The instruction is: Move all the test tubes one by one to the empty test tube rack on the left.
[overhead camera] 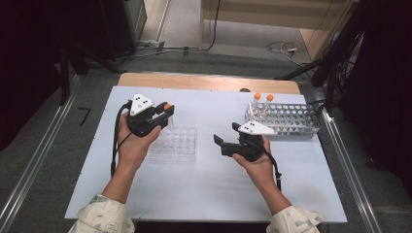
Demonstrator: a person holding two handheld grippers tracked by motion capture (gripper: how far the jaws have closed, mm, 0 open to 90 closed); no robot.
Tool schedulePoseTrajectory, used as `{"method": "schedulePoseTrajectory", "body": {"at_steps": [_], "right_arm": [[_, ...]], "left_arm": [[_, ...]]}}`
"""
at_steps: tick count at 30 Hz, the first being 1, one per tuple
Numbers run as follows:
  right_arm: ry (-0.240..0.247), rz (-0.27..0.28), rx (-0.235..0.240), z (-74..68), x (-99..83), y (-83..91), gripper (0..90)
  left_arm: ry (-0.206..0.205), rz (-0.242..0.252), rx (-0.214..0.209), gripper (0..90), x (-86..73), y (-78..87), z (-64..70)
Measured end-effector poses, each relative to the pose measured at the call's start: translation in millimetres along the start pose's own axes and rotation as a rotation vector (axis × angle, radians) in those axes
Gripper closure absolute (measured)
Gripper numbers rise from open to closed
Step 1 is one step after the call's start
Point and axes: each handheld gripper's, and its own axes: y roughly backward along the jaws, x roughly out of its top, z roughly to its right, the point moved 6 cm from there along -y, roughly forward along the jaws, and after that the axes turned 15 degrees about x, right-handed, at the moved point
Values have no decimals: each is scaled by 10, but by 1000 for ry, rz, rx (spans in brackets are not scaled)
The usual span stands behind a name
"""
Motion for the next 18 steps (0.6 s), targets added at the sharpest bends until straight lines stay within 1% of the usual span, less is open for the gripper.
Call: {"method": "schedulePoseTrajectory", "body": {"at_steps": [3, 8, 10, 18], "right_arm": [[-3, 1, 0, 3, 0, 5, 168], [-5, 4, -1, 3, 0, 10, 170], [-4, 3, 0, 4, 0, 11, 170], [-3, 5, 2, -1, 2, 15, 172]], "left_arm": [[-10, -2, 12, 709, -16, -8, -20], [-16, -4, 20, 709, -28, -15, -34], [-28, -5, 30, 709, -38, -18, -37], [-33, -21, 29, 708, -111, -51, -31]]}}
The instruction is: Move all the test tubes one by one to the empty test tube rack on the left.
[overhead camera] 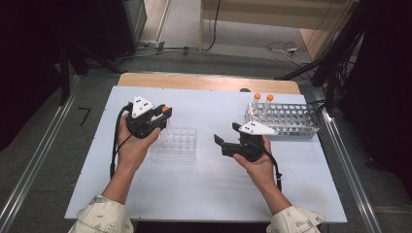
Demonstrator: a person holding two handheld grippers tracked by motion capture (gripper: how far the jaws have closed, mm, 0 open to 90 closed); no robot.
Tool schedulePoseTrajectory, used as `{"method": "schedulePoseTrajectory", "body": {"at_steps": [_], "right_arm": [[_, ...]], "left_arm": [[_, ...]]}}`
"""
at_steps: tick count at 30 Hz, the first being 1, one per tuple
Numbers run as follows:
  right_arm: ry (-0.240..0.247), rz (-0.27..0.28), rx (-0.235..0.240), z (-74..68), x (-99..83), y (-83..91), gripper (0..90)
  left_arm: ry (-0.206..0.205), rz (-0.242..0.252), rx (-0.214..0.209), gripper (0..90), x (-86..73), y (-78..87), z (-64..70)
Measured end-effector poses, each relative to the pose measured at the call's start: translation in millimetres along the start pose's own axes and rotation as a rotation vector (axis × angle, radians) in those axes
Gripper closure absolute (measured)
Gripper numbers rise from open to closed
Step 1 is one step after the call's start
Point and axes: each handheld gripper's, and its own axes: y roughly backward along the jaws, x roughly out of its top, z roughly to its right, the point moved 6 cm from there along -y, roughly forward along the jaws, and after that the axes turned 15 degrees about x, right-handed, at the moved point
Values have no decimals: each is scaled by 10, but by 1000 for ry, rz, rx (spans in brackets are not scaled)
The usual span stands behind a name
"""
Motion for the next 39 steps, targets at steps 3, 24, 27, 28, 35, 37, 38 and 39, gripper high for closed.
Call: {"method": "schedulePoseTrajectory", "body": {"at_steps": [3, 24, 27, 28, 35, 37, 38, 39], "right_arm": [[-1, 0, 2, -1, -2, -1, 172], [-3, -4, 11, -5, -19, -11, 174], [-7, -8, 12, -9, -28, -18, 175], [-8, -8, 11, -9, -29, -17, 174], [-7, -9, 11, -4, -34, -20, 174], [-7, -7, 10, -1, -34, -22, 174], [-7, -6, 10, 0, -33, -21, 174], [-7, -5, 8, 1, -31, -20, 174]], "left_arm": [[2, -8, -3, 707, -35, -22, 3], [-64, -97, 1, 700, -255, -125, 36], [-63, -99, -3, 691, -258, -128, 43], [-54, -100, -10, 676, -255, -125, 48], [-4, -88, -47, 484, -215, -86, 73], [14, -82, -56, 393, -199, -82, 87], [25, -79, -55, 337, -191, -82, 89], [40, -72, -53, 287, -180, -81, 92]]}}
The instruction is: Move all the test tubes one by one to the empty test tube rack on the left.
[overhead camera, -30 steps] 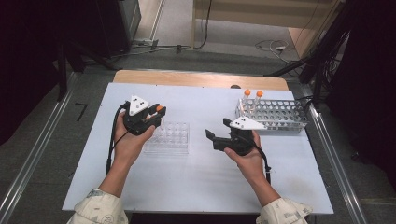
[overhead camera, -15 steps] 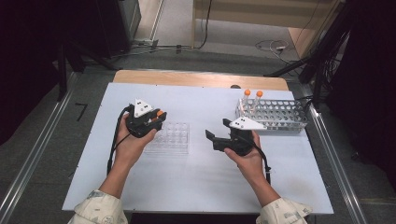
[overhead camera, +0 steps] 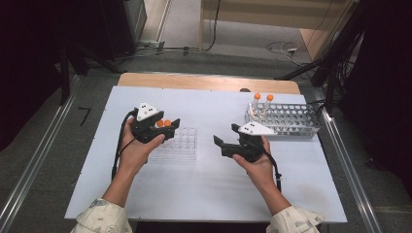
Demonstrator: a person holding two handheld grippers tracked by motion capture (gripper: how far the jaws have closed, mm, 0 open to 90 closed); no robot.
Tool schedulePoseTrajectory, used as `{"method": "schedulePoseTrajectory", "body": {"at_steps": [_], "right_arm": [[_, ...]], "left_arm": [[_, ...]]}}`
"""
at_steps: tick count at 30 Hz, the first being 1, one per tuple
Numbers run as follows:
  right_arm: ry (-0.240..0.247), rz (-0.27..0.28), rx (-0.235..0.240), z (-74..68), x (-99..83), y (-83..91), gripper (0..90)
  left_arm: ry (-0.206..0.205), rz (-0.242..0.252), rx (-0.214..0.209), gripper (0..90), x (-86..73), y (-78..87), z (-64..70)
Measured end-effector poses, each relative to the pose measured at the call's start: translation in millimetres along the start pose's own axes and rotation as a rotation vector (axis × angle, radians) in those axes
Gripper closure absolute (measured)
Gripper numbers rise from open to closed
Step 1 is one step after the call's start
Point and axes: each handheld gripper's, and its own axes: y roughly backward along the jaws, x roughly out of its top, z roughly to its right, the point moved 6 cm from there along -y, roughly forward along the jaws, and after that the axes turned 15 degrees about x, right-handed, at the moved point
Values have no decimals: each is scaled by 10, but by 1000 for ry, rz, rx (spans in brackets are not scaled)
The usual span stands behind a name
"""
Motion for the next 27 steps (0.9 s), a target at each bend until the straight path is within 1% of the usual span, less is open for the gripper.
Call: {"method": "schedulePoseTrajectory", "body": {"at_steps": [2, 5, 10, 13, 17, 20, 21, 27], "right_arm": [[0, 1, -1, 2, 1, 2, 174], [-1, 0, -5, 2, 1, 5, 174], [-2, 6, -11, 26, 9, 24, 174], [-15, 7, -29, 64, 10, 38, 175], [-28, 15, -56, 138, 15, 63, 176], [-38, 17, -74, 198, 22, 91, 176], [-38, 16, -83, 223, 25, 98, 176], [-64, 18, -140, 405, 44, 148, 175]], "left_arm": [[11, 9, -1, 267, 14, 10, 7], [12, 8, -16, 232, 20, 15, 26], [16, 3, -34, 219, 20, 32, 56], [22, -9, -49, 209, 11, 34, 83], [14, -3, -49, 203, 16, 44, 110], [21, 5, -52, 199, 16, 47, 131], [16, 5, -49, 199, 14, 46, 137], [9, 7, -61, 199, 13, 57, 191]]}}
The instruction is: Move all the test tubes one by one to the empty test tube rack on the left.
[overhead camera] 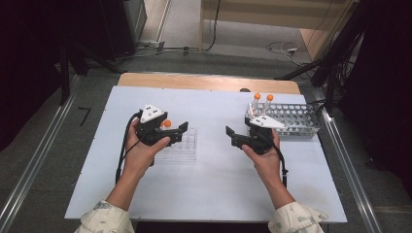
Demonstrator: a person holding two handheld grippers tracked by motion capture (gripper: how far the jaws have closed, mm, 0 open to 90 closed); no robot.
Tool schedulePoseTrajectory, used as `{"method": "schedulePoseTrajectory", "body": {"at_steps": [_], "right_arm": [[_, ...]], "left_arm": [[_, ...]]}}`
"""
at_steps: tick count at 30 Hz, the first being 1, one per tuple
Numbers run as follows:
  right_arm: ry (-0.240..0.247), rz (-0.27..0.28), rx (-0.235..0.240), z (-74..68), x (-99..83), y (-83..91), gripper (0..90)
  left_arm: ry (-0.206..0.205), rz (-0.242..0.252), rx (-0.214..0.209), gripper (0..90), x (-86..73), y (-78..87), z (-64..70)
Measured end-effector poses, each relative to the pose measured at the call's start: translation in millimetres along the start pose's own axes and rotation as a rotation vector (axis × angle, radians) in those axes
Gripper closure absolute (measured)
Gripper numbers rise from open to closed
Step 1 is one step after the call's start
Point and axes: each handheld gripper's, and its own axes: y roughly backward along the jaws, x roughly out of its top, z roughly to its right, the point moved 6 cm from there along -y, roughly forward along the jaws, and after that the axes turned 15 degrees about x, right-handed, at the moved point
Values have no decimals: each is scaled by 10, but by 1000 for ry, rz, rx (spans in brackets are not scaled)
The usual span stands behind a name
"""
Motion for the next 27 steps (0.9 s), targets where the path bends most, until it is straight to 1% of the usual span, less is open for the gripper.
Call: {"method": "schedulePoseTrajectory", "body": {"at_steps": [3, 8, 13, 17, 19, 22, 27], "right_arm": [[-15, 4, -37, 105, 25, 27, 175], [-28, 9, -95, 257, 76, 83, 175], [-37, 24, -158, 419, 177, 140, 176], [-60, 46, -222, 602, 248, 175, 180], [-63, 57, -250, 696, 267, 181, 182], [-82, 70, -292, 826, 256, 189, 189], [-95, 59, -347, 1030, 189, 164, 214]], "left_arm": [[2, 3, -1, 199, 6, 17, 4], [1, 4, -7, 199, 5, 32, 15], [3, 12, -11, 199, 22, 59, 17], [6, 18, -12, 199, 32, 73, 6], [7, 20, -14, 199, 34, 77, 1], [13, 23, -13, 199, 38, 80, -4], [5, 17, -15, 199, 28, 75, 8]]}}
